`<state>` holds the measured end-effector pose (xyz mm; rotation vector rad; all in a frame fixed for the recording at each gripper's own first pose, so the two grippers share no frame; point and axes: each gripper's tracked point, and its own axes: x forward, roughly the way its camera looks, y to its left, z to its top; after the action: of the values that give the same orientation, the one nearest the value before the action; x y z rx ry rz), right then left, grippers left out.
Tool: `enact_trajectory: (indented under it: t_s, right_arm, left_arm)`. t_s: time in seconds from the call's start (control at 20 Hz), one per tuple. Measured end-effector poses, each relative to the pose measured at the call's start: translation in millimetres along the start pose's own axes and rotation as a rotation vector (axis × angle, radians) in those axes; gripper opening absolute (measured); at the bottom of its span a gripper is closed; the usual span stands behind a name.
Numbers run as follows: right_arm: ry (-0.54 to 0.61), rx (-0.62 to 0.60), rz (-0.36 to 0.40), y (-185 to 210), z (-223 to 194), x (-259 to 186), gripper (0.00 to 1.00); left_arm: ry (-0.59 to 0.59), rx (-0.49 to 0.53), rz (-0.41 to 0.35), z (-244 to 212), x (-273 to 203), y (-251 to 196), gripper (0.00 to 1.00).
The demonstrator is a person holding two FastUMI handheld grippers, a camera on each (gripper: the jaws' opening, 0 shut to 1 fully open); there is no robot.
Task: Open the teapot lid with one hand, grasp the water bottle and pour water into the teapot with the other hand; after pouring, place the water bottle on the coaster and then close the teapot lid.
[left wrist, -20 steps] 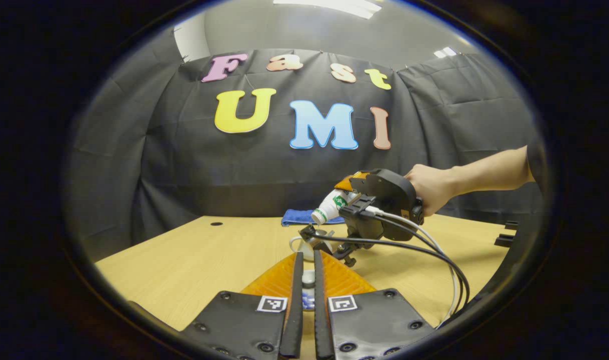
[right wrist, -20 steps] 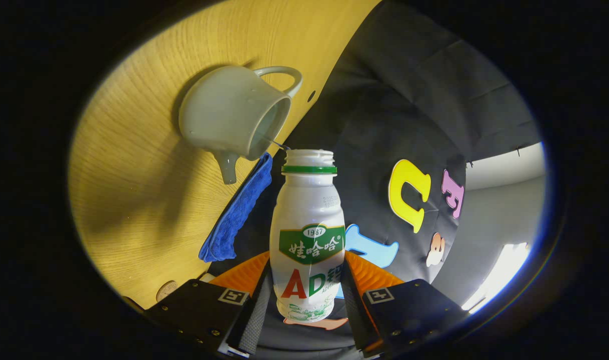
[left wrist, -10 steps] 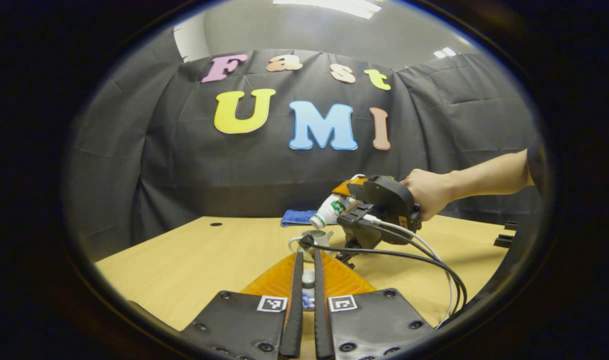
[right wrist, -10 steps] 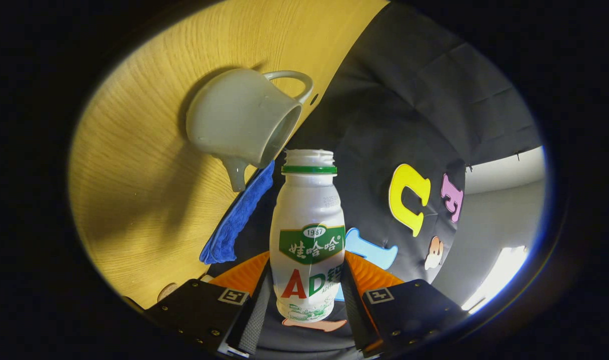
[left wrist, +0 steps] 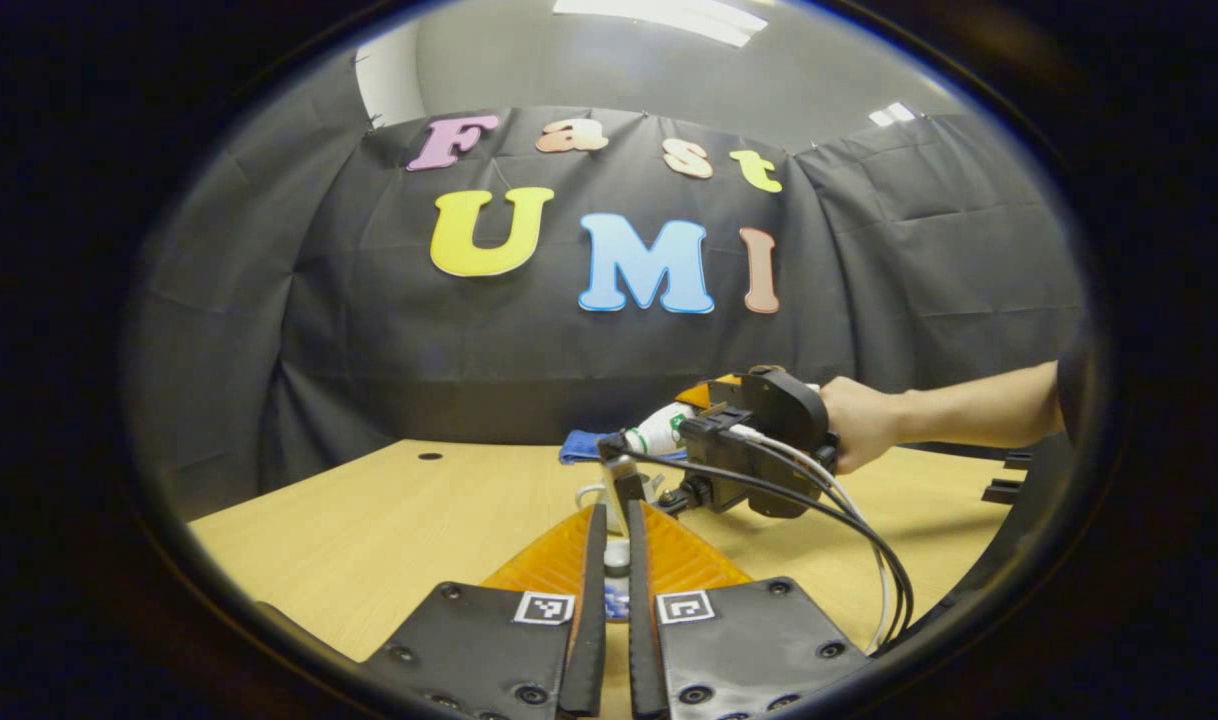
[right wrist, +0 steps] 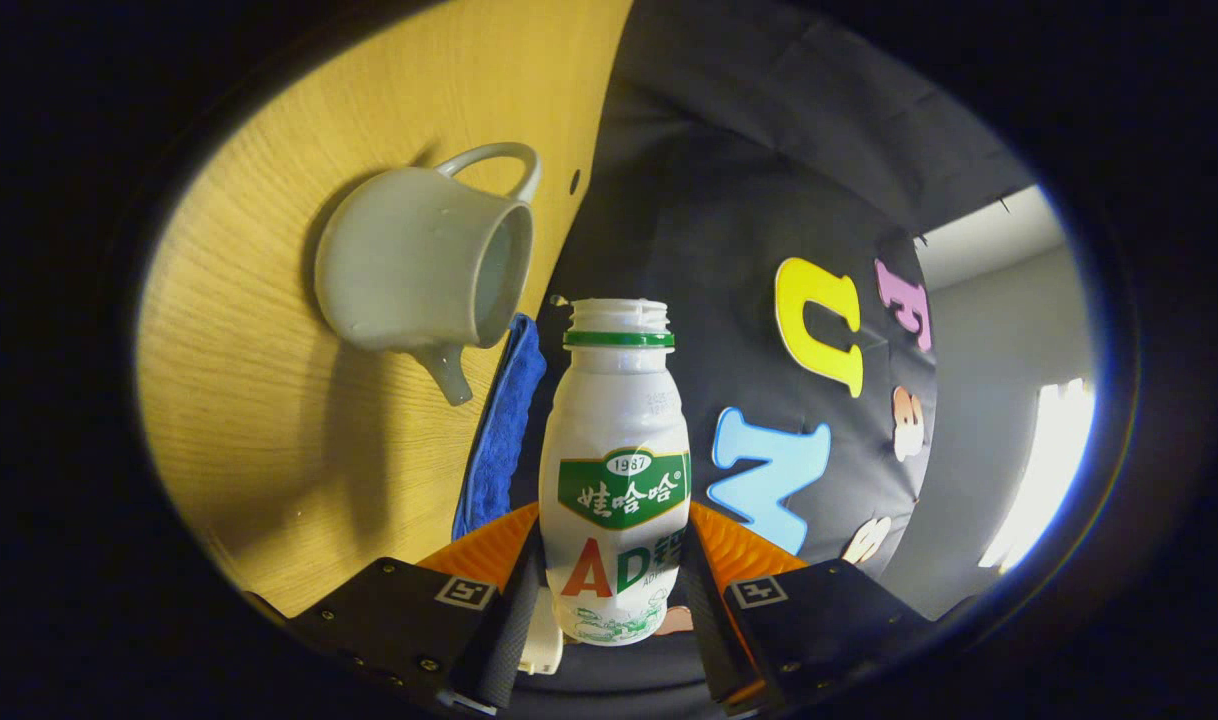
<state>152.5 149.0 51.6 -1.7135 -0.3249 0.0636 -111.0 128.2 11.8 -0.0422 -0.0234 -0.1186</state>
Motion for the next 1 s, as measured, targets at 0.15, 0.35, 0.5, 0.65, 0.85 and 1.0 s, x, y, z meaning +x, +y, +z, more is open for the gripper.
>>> enact_trajectory:
  t_s: [0.15,0.35,0.5,0.65,0.85,1.0]
  right_arm:
    - [0.056,0.269,0.003,2,-12,-7,0.68]
    - [0.06,0.627,0.013,-4,-18,-27,0.7]
    - [0.07,0.841,0.015,-12,-36,-47,0.7]
    - [0.091,1.123,0.079,-7,-55,-73,0.7]
    - [0.116,1.225,0.098,-5,-81,-99,0.7]
    - [0.132,1.268,0.108,-2,-100,-119,0.7]
  left_arm:
    - [0.002,-0.032,0.001,-2,1,2,0.2]
    - [0.017,-0.049,0.017,-7,13,7,0.16]
    - [0.021,-0.051,0.007,-4,28,3,0.2]
    - [-0.003,-0.022,-0.018,13,54,-3,0.2]
    - [0.004,-0.055,-0.059,24,106,-11,0.21]
    - [0.021,-0.079,-0.056,22,135,-10,0.2]
